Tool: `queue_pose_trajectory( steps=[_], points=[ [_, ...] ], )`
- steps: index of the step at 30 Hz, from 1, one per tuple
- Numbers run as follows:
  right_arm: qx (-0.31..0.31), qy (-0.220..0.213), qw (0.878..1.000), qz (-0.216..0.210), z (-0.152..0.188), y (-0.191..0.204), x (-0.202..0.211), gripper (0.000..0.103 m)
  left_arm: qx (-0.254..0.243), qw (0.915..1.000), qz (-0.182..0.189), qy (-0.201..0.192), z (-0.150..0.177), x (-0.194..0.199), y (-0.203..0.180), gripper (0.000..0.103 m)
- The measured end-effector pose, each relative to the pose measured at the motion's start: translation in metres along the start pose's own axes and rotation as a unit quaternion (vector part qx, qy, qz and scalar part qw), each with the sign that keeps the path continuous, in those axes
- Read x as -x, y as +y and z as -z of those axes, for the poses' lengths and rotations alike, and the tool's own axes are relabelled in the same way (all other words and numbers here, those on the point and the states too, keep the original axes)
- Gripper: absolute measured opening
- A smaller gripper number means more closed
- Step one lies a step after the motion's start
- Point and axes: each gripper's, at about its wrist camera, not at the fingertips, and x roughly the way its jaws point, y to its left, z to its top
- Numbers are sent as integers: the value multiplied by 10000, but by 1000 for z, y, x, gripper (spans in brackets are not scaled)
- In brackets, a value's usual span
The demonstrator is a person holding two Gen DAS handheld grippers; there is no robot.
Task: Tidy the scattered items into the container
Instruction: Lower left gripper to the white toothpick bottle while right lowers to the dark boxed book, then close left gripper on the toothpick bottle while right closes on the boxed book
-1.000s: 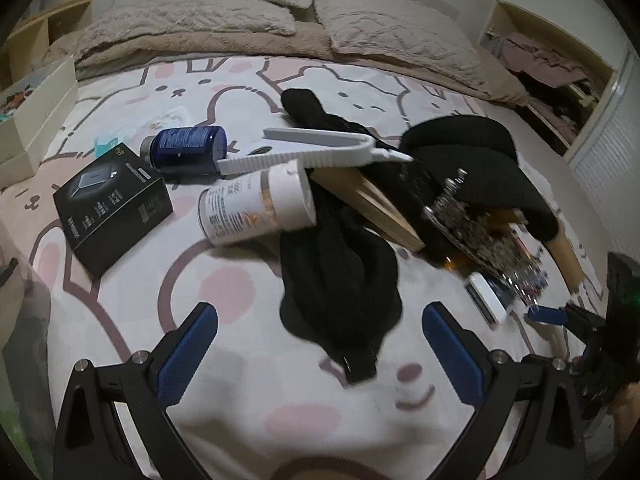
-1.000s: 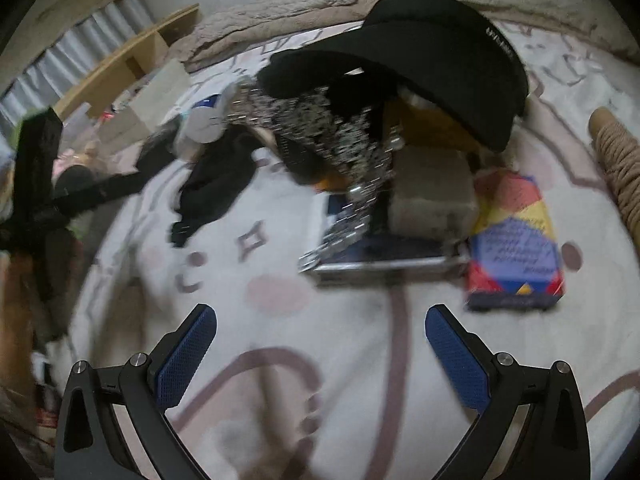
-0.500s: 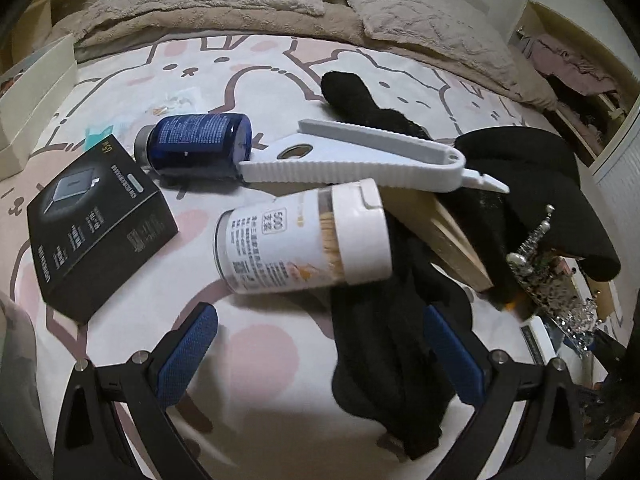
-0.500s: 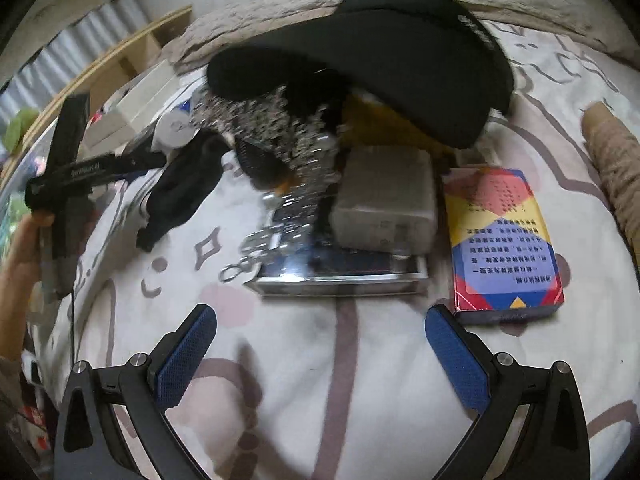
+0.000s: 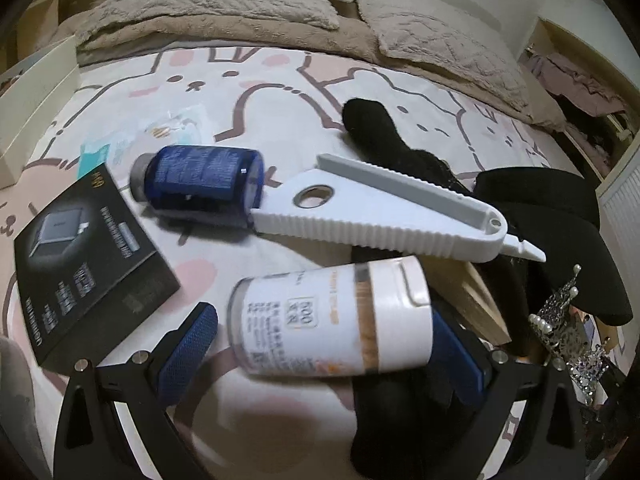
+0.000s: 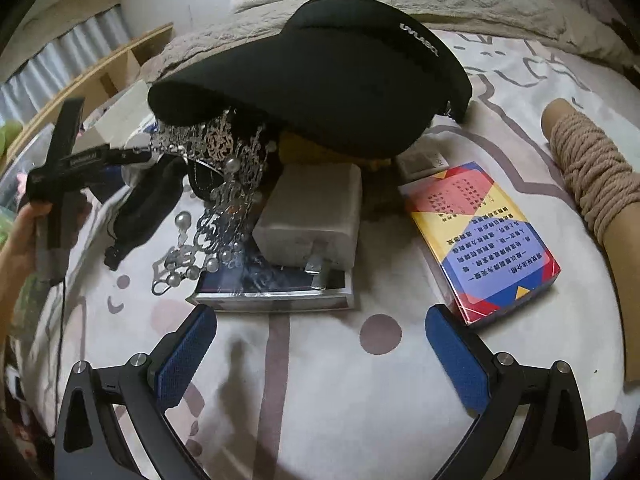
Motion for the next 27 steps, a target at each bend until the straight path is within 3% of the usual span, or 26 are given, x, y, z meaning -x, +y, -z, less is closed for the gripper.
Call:
queue_pose_trajectory(
  steps=[6,9,15,21,27],
  points=[
    [190,102,9998,-14,-4,16,-6,103,38,10000,-1,-3,-3,-9,0,102],
    [288,135,9995,34,-5,24,-9,103,145,9997,156,-75,-4,-5,5,86],
    [206,148,9996,131,-13,26,-17,103,184,9997,132,-90,3,9,4,85],
    [283,196,9984,453,-17,32,-25,103,52,9997,11,-219,31,38,2,80],
    [330,349,9961,740,-24,35,-34,103,-258,9996,41,-82,67,62,-3,80]
  ],
)
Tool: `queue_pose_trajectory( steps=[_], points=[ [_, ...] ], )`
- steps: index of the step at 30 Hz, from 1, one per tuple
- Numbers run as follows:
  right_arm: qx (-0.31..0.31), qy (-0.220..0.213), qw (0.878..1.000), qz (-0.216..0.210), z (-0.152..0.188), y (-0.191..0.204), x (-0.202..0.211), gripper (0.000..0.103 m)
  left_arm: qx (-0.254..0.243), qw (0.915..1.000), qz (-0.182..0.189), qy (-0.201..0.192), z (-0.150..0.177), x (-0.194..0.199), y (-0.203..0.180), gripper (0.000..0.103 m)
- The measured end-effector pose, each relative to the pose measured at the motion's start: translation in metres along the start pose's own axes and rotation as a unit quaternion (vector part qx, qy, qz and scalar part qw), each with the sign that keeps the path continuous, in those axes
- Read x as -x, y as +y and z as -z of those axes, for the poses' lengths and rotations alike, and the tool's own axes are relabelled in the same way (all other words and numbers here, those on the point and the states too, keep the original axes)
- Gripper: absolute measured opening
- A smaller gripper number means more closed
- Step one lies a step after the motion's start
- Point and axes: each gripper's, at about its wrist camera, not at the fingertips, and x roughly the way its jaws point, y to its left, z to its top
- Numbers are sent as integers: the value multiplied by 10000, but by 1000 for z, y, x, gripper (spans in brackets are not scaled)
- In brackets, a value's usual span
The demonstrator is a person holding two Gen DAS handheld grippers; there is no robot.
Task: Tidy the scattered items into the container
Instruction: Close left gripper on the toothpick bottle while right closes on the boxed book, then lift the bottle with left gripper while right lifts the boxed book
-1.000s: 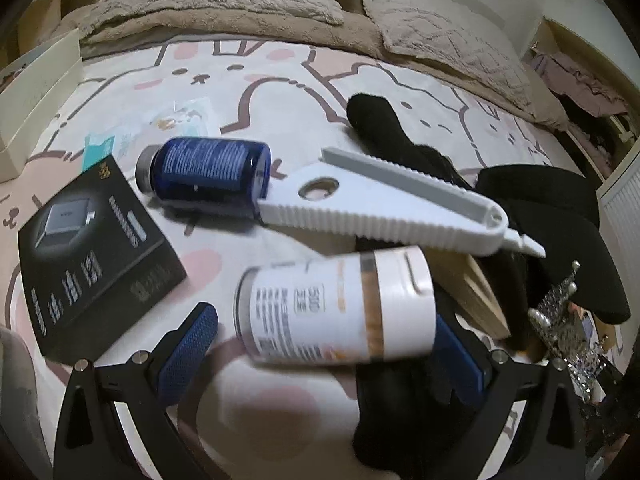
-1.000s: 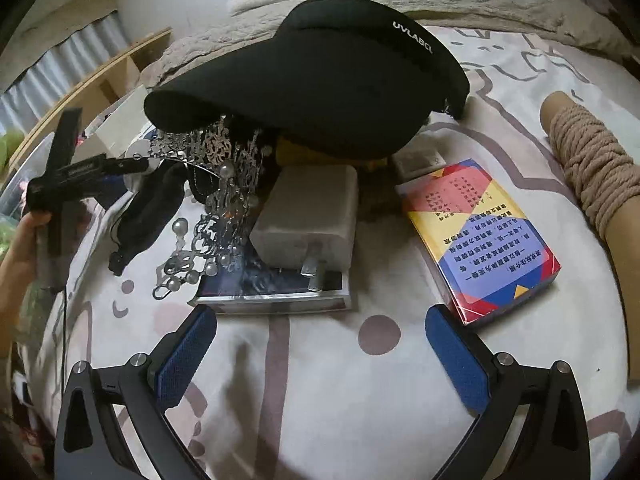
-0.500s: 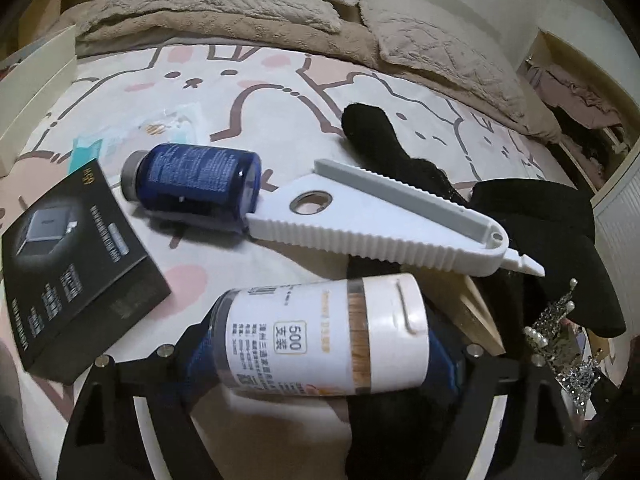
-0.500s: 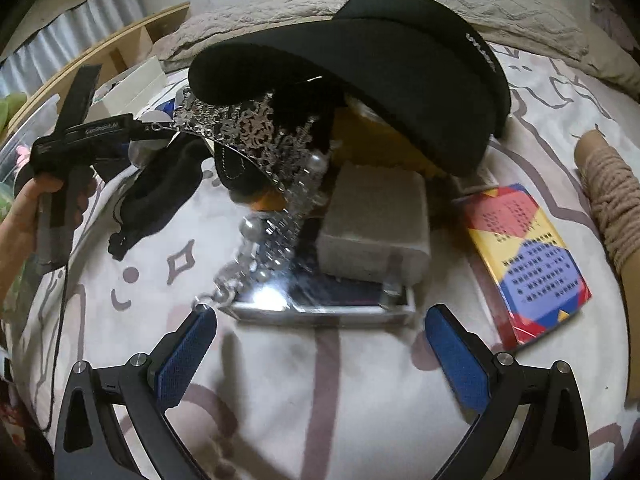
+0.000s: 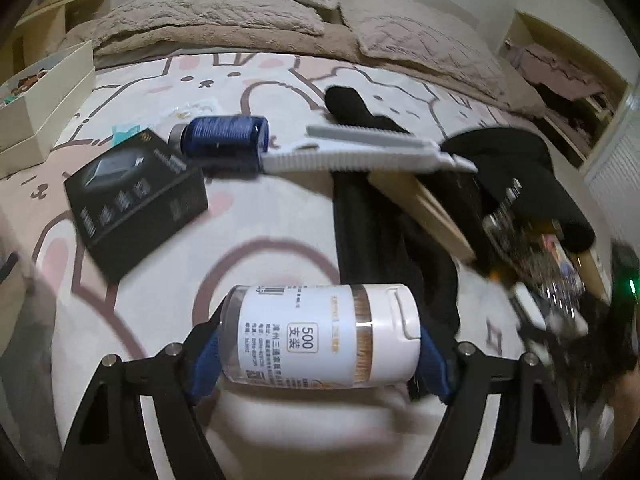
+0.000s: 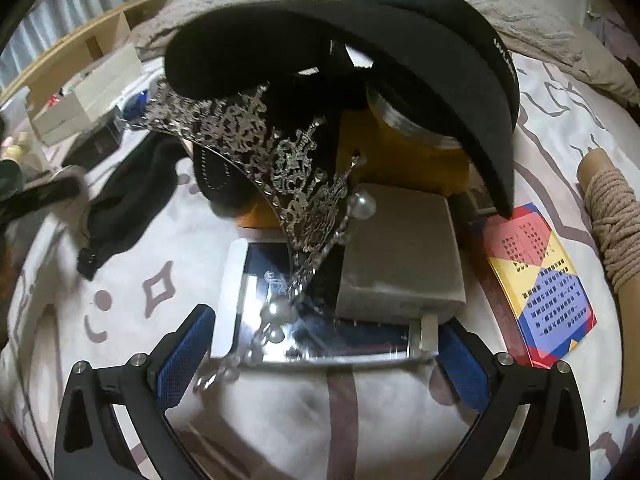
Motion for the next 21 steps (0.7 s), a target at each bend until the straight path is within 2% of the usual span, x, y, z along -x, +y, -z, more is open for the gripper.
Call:
queue_pose_trajectory(
  steps=[4,7,9,15,17,21],
  points=[
    [54,-117,9999,98,4,1,1,102,-382,9992,54,98,27,19,-11,80],
    [-24,-183,9997,171,5,-4,5,92,-709,9972,112,206,50,30,-21,80],
    [11,-197,9996,181,8,-5,7,91,-882,9957,128,241,64,37,-27,80],
    [194,-249,9994,118,36,1,23,91,-902,9954,185,255,100,53,-31,80],
    [243,-247,9994,98,38,16,23,91,-945,9952,167,200,107,56,-31,80],
    [252,-300,9992,13,65,15,38,91,-1042,9944,114,128,114,59,-33,80]
  ],
)
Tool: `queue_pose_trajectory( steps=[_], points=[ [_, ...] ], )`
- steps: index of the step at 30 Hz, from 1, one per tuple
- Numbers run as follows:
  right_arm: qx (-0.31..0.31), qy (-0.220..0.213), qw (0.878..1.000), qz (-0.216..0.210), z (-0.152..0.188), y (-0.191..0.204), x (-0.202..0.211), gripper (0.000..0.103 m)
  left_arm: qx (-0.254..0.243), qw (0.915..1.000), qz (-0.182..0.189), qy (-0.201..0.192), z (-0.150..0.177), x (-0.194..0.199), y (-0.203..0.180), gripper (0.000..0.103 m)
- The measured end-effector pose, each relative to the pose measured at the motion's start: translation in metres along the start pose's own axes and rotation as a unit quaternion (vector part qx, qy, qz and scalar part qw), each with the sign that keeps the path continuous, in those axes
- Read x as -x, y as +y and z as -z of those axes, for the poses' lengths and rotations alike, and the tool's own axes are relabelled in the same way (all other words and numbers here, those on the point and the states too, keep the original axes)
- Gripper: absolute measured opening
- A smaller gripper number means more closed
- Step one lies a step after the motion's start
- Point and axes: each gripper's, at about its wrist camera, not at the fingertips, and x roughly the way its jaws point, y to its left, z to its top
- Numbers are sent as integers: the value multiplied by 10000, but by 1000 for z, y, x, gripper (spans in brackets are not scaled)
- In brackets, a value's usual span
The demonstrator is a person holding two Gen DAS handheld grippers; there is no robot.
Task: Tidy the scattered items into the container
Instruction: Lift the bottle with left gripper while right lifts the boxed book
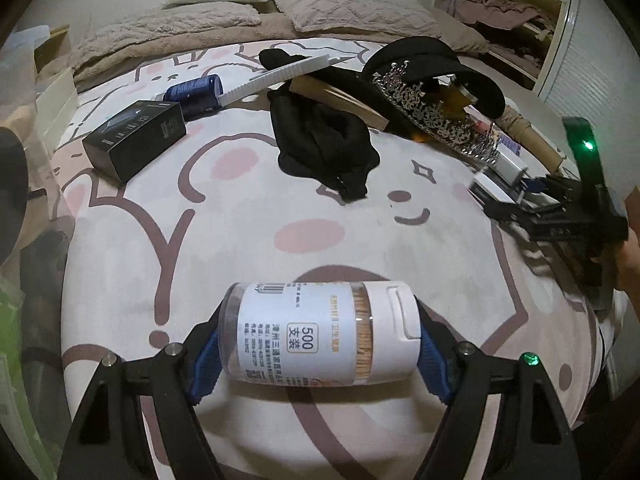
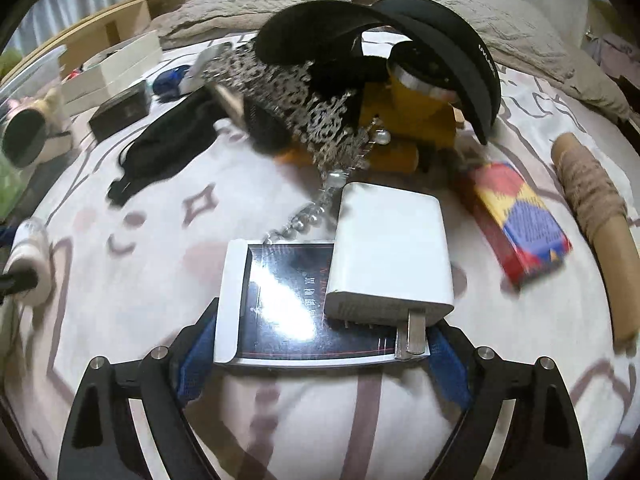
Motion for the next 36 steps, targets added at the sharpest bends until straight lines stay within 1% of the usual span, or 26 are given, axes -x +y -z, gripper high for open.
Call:
queue_pose_trajectory(
  steps=[1,2,6,10,12,20,21,22,23,24,28,33,35,36],
  points=[
    [-5,-36,10000,-12,6,0,4,91,-30,10000,-23,-18,2,0,-1,80],
    [-12,-63,10000,-4,7,15,3,91,-72,9999,-59,-39,4,0,-2,80],
    [-46,-137,9999,8,18,18,11,91,-249,9994,-217,-77,15,1,-9,80],
    [-63,-187,9998,16,31,25,21,91,-186,9996,-235,-15,28,-1,-7,80],
    [-56,-217,9997,6,39,27,25,91,-178,9994,-270,-90,34,0,-8,81],
    [63,-396,9991,97,67,40,44,91,-150,9989,-405,-193,41,1,-12,82],
    [50,-422,9991,86,69,41,45,92,-119,9989,-423,-189,42,1,-12,85],
    [31,-462,9989,60,70,40,46,92,-83,9988,-447,-176,42,1,-11,94],
    [7,-485,9988,33,71,40,47,92,-20,9988,-476,-141,42,-1,-10,100],
    [-11,-496,9988,11,71,39,46,92,40,9988,-473,-107,43,-2,-9,103],
    [-54,-503,9987,-56,70,37,45,92,110,9990,-418,-79,44,-3,-7,103],
    [-71,-548,9984,-72,72,38,44,93,164,9991,-373,126,42,-7,-6,103],
    [-92,-570,9983,-123,72,37,45,94,144,9989,-417,151,41,-7,-8,103],
    [-110,-585,9980,-200,72,36,45,97,140,9989,-422,134,41,-7,-8,103]
  ],
)
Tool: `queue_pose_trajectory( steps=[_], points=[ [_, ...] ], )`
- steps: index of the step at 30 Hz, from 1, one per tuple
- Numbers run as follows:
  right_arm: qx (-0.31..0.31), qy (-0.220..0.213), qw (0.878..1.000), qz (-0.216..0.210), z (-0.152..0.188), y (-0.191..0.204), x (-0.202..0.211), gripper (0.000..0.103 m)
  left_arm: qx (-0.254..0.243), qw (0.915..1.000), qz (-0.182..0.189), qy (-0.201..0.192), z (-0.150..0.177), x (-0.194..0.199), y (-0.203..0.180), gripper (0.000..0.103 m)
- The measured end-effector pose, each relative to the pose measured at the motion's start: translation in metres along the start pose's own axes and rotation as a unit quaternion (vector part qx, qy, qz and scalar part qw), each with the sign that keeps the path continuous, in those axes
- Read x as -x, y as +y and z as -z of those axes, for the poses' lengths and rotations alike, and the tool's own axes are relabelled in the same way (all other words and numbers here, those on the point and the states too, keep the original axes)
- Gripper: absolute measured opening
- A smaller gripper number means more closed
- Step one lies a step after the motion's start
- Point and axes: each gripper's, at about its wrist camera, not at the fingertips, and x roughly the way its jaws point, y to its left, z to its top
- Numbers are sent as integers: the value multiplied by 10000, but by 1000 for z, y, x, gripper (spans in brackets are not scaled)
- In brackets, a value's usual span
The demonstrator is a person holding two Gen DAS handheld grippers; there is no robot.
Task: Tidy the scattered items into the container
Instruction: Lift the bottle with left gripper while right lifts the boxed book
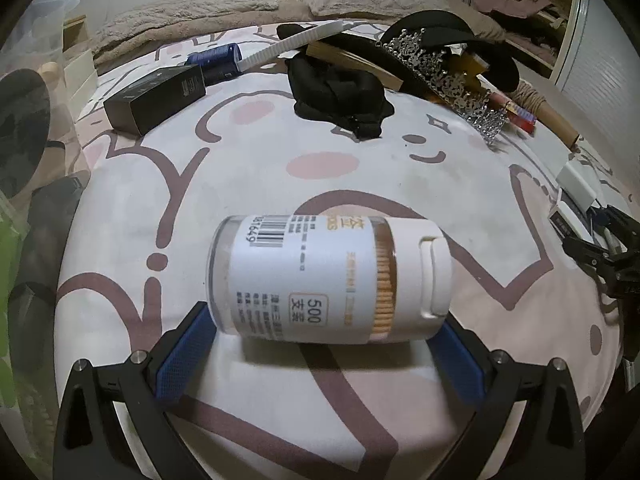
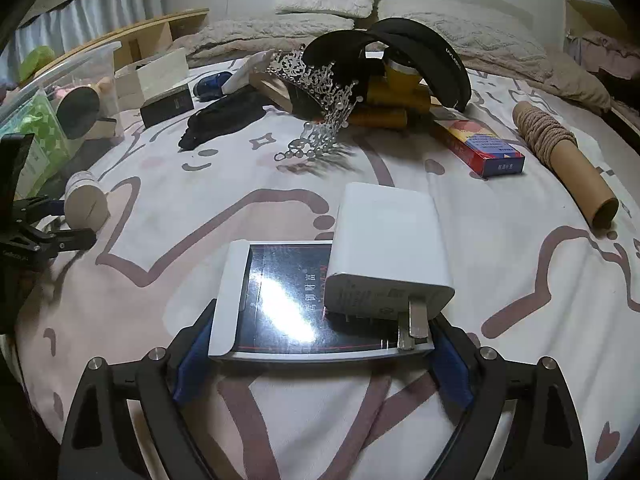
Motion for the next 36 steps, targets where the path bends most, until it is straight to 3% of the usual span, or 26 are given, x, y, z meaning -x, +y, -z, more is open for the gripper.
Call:
queue_pose_trajectory(
  steps=[3,12,16,21,27,36],
  points=[
    [-50,-39,9997,-222,1,-3,2,103,36,10000,31,-60,1,2,1,103],
    [-144,-122,9995,-270,-1,-4,11,103,213,9995,73,-210,-7,10,3,103],
    [-495,-413,9974,-316,-4,-17,33,103,279,9992,114,-269,-16,11,4,103],
    [-973,-401,9902,-921,-7,-30,49,103,197,9993,135,-279,-24,9,2,103],
    [-659,-406,9814,-1758,-15,-11,56,103,24,9995,228,-198,-29,4,-6,103],
    [-328,-195,9698,-2408,-22,19,42,103,39,9994,340,-50,-29,-1,-7,103]
  ],
)
